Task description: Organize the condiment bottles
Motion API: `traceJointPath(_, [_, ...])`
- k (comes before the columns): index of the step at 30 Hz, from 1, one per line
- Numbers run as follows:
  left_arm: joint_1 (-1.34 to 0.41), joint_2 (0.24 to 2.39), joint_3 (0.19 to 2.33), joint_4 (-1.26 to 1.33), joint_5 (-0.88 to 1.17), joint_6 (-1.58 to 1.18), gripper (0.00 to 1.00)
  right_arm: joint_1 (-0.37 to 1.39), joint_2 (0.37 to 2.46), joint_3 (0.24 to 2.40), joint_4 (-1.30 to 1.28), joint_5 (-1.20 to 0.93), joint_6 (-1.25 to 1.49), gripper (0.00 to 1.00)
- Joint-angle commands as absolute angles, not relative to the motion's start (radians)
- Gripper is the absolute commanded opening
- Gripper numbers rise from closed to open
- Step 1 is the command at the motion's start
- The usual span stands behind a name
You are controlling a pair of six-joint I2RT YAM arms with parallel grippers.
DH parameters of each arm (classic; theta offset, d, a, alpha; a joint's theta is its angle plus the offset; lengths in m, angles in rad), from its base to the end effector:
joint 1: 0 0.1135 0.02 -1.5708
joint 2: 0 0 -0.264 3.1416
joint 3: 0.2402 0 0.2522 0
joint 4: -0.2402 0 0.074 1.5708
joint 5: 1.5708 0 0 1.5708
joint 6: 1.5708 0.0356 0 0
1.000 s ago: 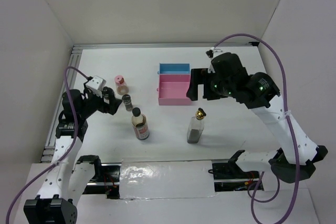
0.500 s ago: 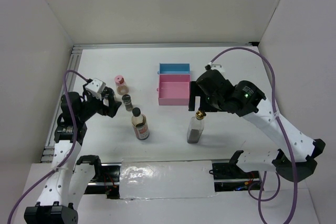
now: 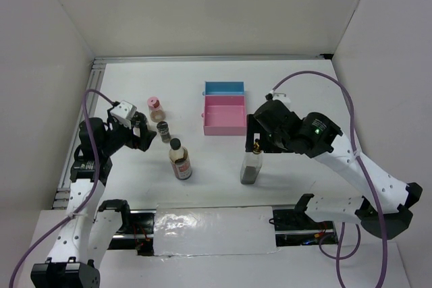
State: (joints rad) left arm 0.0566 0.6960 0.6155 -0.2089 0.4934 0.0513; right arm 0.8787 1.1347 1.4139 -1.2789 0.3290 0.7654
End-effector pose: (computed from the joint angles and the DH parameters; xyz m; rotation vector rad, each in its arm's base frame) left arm 0.1681 -0.0074 0.2928 0.3351 1.8110 -0.3824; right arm 0.1273 0.1356 0.3874 -0.0200 2.5102 0.2559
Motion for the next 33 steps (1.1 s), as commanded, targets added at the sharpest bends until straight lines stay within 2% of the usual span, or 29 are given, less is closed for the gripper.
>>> traceJointPath(1, [0.058, 0.698, 0.615, -0.192, 0.486, 0.052, 0.99, 0.888, 1.120, 1.390, -1.256, 0.302, 0.778, 0.95])
traceJointPath(9, [0.058, 0.712, 0.618, -0.199, 0.474, 0.046, 0.99, 0.899, 1.131, 1.379, -1.239, 0.336, 0.781, 0.88])
traceJointPath(14, [0.060, 0.712, 0.612, -0.201, 0.466, 0.049, 0.99, 0.899, 1.144, 1.371, -1.215, 0.331, 0.772, 0.76])
traceJointPath(26, [0.060, 0.718, 0.615, -0.183, 0.454, 0.057, 0.99, 0.908, 1.147, 1.351, -1.154, 0.339, 0.756, 0.64])
traceJointPath(27, [0.058, 0.721, 0.615, -0.183, 0.453, 0.057, 0.99, 0.908, 1.146, 1.347, -1.146, 0.337, 0.756, 0.59])
traceJointPath(29, [0.058, 0.719, 0.615, -0.184, 0.453, 0.058, 0.99, 0.908, 1.143, 1.341, -1.140, 0.337, 0.759, 0.54])
traceJointPath(30, [0.058, 0.719, 0.614, -0.184, 0.449, 0.060, 0.99, 0.910, 1.144, 1.342, -1.141, 0.337, 0.759, 0.47])
traceJointPath(32, [0.060, 0.718, 0.611, -0.186, 0.446, 0.061, 0.99, 0.914, 1.154, 1.347, -1.149, 0.336, 0.756, 0.39])
traceJointPath(33, [0.060, 0.716, 0.612, -0.183, 0.446, 0.061, 0.99, 0.913, 1.154, 1.350, -1.152, 0.336, 0.753, 0.30])
